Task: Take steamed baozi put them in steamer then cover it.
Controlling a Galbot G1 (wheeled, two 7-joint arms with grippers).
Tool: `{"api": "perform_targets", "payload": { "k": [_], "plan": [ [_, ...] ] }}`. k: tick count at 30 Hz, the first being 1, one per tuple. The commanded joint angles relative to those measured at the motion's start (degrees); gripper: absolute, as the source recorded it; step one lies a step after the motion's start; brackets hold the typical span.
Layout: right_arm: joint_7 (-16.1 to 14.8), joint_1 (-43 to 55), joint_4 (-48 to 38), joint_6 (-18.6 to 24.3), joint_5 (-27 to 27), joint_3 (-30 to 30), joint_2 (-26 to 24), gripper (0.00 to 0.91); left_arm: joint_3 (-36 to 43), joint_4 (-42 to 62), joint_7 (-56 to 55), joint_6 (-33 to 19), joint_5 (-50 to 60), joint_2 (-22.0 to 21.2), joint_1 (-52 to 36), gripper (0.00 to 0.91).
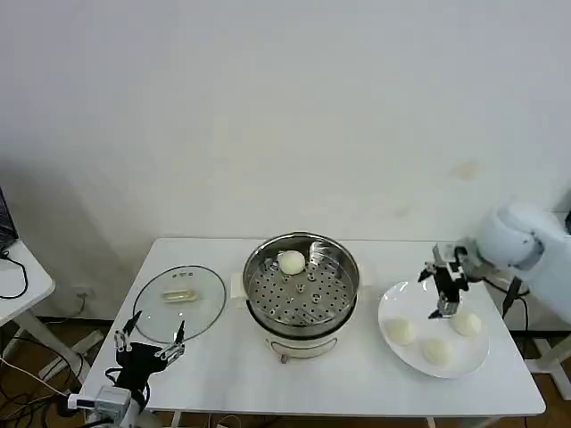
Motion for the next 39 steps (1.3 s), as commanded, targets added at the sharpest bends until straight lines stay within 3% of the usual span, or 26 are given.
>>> {"api": "perform_targets", "payload": {
  "k": [1, 18, 39],
  "plan": [
    [-1.2, -6.93, -4.42, -1.79, -4.23, 2.1, 3.62, 0.907, -0.06, 1.38, -0.1, 0.02, 0.01, 0.01, -0.23, 0.907],
    [-0.72, -7.36, -14.27, 4.28, -10.51, 1.75, 14.23, 0.907, -0.18, 5.68, -0.06, 0.06, 0.28, -0.48, -2.42, 0.907],
    [-0.58, -10.44, -16.28, 5.92, -13.47, 3.55, 16.12, 0.907, -0.47, 6.41, -0.05, 0.03, 0.1, -0.27, -2.45, 0.907]
  ]
}}
